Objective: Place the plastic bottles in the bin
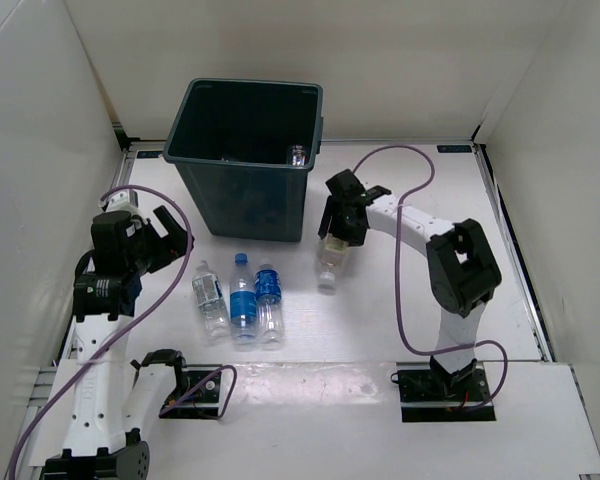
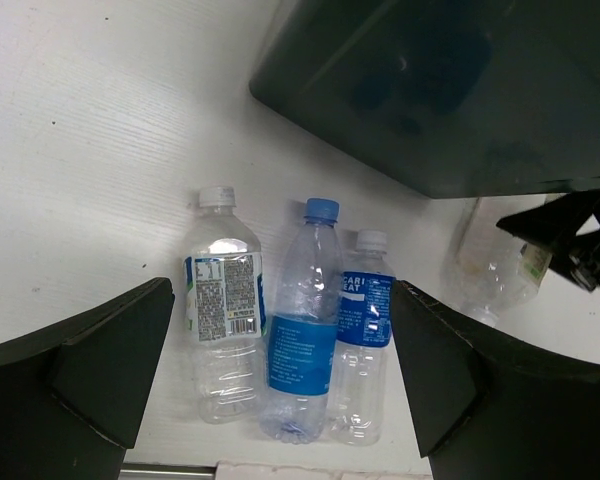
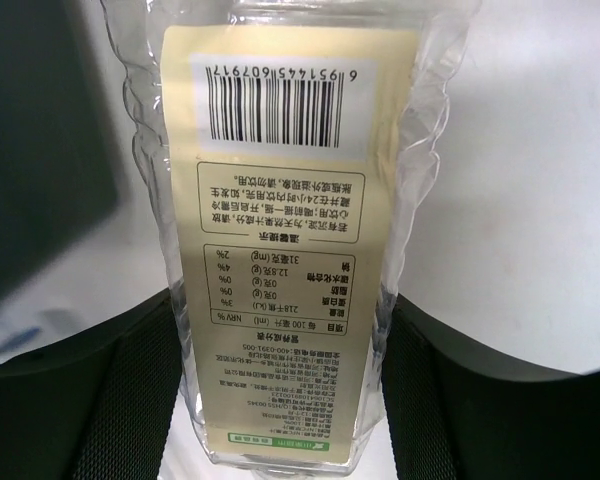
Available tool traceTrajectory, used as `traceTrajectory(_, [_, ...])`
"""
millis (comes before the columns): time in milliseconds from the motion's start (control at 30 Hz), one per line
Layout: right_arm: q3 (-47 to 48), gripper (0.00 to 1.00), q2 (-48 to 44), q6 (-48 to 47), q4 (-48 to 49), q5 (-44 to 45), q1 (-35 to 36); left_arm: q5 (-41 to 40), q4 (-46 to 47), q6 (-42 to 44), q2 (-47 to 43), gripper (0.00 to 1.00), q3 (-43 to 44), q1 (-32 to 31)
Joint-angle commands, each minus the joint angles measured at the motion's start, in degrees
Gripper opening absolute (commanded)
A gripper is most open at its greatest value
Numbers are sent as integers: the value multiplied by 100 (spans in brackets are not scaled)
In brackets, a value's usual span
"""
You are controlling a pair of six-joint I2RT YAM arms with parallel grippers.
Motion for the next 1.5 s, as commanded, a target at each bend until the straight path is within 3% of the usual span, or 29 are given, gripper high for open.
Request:
traceTrajectory(0, [-469,13,-415,581,-102,554,118,100,86,-10,45,100,-16,57])
traceTrajectory(133, [-899,0,-1152,1143,-225,1362,257,100,77,-10,62,100,-25,75])
traceTrajectory(567, [-1208,0,-2874,2804,-1340,4033,1435,126,112,-19,-17,100,-51,110])
traceTrajectory(800, [-909,0,-4183,2243,-1491,4922,1716,109,95,-2,-61,100,-42,110])
traceTrajectory(1000, [-901,0,-4950,42,247,4748,1753,144,129,-10,-219,100,-77,145])
traceTrajectory(1033, [-883,0,-4986,-494,1103,4713,1753,135,121,-28,-254,100,-86,154])
traceTrajectory(1067, [-831,0,-5012,-952,1346,4643,1700,135,112,-28,-263,100,-86,145])
traceTrajectory(1167, [-146,0,-4593,-1606,1937,3723,1524,231,138,-37,-272,100,-95,145])
traceTrajectory(1267, [645,0,-4108,-2510,2533,3928,1778,267,130,-45,-350,100,-112,145])
traceTrajectory(1367, [638,0,-3730,-3855,4770,4238,2253,275,138,-37,-386,100,-112,136])
traceTrajectory(1433, [1049,0,-3346,-3920,4812,4003,2245,284,138,-63,-421,100,-121,154])
traceTrajectory(1467, [1312,0,-3229,-3788,4298,3896,2175,302,121,-72,-447,100,-121,154])
